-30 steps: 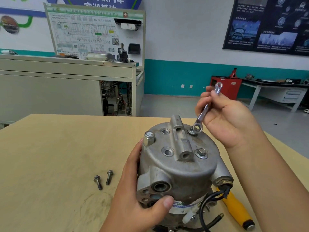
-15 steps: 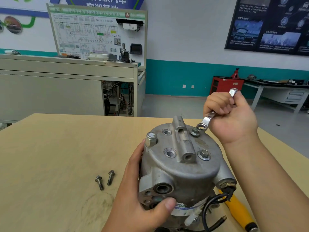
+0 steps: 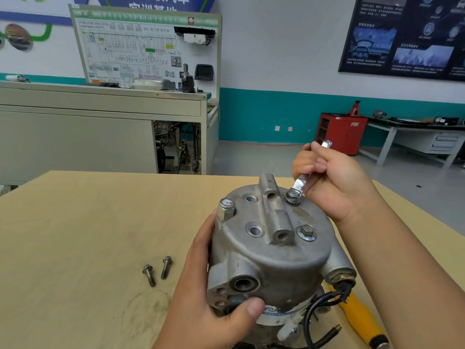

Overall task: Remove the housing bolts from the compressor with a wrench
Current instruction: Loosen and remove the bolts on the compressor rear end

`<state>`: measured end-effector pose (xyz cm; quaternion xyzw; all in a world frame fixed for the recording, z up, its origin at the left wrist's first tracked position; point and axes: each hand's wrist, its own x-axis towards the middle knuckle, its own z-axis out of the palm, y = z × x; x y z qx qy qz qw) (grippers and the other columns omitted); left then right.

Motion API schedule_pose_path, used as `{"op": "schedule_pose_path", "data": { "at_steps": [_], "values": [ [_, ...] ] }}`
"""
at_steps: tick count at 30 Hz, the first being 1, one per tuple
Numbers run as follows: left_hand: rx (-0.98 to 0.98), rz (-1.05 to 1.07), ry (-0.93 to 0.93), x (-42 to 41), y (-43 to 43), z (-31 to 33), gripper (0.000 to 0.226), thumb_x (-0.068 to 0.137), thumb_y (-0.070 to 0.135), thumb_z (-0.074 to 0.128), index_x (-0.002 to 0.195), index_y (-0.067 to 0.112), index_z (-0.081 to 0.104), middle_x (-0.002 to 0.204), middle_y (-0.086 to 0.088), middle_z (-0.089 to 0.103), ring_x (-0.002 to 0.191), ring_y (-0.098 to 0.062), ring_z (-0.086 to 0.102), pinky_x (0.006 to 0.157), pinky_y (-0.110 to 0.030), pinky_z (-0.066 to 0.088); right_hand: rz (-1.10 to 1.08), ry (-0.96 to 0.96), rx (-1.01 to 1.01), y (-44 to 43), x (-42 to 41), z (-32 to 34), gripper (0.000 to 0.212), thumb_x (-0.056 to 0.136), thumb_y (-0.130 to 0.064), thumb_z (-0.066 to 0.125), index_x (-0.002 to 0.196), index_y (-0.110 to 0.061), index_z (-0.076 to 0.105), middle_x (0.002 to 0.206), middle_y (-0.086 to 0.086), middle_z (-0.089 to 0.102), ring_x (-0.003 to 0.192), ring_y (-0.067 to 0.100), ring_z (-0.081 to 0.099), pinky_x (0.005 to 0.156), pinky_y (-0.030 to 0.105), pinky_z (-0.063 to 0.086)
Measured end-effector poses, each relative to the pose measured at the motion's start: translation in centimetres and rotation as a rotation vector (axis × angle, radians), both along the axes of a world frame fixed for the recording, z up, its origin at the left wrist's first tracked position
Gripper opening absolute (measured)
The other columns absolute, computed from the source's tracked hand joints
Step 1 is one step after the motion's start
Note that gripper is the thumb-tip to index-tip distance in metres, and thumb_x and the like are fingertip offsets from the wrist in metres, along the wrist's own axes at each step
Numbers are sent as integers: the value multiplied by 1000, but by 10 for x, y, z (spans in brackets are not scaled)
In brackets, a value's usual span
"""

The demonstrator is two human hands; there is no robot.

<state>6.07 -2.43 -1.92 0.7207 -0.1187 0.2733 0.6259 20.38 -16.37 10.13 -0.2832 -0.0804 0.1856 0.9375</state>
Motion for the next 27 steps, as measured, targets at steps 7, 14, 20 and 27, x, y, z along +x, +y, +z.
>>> {"op": "schedule_pose_path", "data": {
  "at_steps": [7, 14, 20, 27],
  "values": [
    [13, 62, 16, 0, 0, -4, 87, 45, 49, 71, 121, 73, 34, 134, 26, 52, 120, 2, 54, 83, -4, 40, -32, -131, -329, 11, -2, 6, 12, 101, -5, 34, 92, -11, 39, 47, -4, 35, 34, 1, 31, 35, 14, 35],
    [-17, 45, 29, 1, 1, -5, 90, 41, 57, 75, 120, 72, 36, 133, 21, 54, 121, -3, 55, 85, -7, 41, -150, -590, -1046, 9, 6, 14, 6, 95, -9, 53, 93, -11, 58, 67, 0, 48, 58, 9, 41, 50, 18, 35],
    [-19, 50, 35, 0, -1, -2, 92, 40, 75, 75, 123, 69, 35, 135, 23, 52, 123, -2, 53, 88, -10, 42, -115, -651, -1115, 14, 6, 23, 4, 92, -10, 59, 93, -11, 63, 64, -2, 60, 48, 2, 45, 36, 12, 29],
    [-105, -15, 27, 2, -4, 0, 97, 35, 79, 78, 124, 65, 42, 138, 22, 50, 129, -8, 49, 99, -33, 35, -74, -971, -1285, 35, -8, 32, 14, 93, -9, 55, 97, -3, 68, 63, -9, 67, 61, 4, 53, 59, 12, 43]
  ]
}}
